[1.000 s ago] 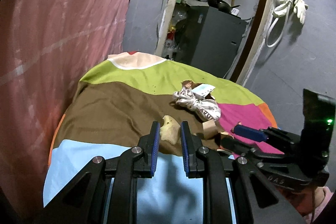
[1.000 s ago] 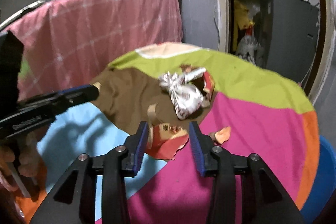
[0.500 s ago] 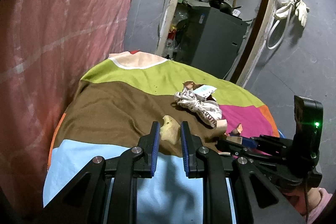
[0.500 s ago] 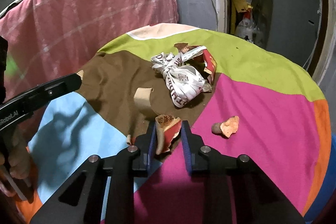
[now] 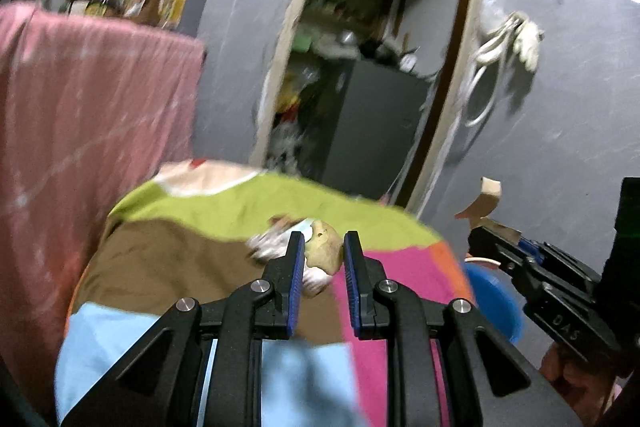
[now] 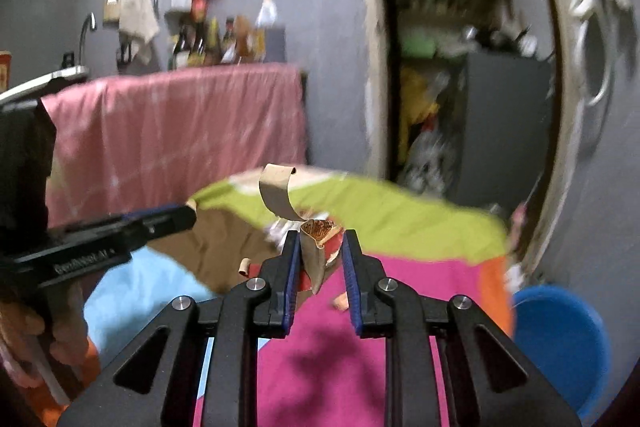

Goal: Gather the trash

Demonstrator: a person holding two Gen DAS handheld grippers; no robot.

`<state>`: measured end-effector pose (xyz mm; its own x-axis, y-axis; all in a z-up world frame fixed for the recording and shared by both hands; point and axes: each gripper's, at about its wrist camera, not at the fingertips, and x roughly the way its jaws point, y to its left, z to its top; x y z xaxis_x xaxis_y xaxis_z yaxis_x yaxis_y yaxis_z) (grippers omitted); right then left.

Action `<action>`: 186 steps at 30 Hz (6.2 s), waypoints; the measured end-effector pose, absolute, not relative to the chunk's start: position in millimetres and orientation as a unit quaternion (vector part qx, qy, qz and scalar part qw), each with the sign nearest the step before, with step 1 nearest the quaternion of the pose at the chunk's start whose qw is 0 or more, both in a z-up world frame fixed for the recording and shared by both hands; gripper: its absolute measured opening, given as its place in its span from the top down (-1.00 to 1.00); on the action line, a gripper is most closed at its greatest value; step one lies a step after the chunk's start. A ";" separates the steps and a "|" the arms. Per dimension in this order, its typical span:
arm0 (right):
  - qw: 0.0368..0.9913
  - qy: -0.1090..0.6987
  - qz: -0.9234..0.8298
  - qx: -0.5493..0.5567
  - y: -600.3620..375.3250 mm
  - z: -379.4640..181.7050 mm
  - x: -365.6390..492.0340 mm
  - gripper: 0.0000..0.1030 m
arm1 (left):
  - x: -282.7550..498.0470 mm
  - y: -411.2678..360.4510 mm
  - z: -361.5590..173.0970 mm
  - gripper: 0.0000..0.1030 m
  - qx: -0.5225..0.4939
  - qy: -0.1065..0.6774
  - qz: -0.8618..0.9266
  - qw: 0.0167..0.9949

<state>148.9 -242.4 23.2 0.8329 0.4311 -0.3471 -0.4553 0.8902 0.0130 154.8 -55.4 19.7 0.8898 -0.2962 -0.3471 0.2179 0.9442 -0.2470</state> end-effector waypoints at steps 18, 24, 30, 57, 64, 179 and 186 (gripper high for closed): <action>0.997 -0.009 0.042 -0.057 -368.6 104.1 92.2 0.63 | 128.3 -212.4 88.2 0.68 -0.092 0.016 -0.239 0.966; 0.998 -0.010 0.007 -0.059 -400.7 94.2 96.7 0.62 | 137.5 -250.8 84.2 0.68 -0.084 0.021 -0.247 0.965; 0.999 0.010 -0.016 -0.047 -431.5 67.3 107.0 0.60 | 162.5 -285.2 67.8 0.68 -0.055 0.046 -0.253 0.965; 0.979 0.195 -0.025 0.056 -495.9 -47.0 172.2 0.51 | 252.8 -344.1 -44.6 0.67 -0.029 0.274 -0.274 0.921; 0.972 0.223 -0.020 0.076 -503.6 -60.6 180.9 0.42 | 265.7 -347.3 -58.7 0.48 -0.031 0.310 -0.281 0.908; 0.931 0.270 0.241 -0.040 -232.4 -49.3 200.0 0.56 | 239.9 -43.5 -31.1 0.65 -0.130 0.401 -0.169 0.891; 0.933 0.269 0.238 -0.038 -231.5 -43.0 191.3 0.56 | 230.5 -54.7 -36.6 0.62 -0.082 0.456 -0.161 0.871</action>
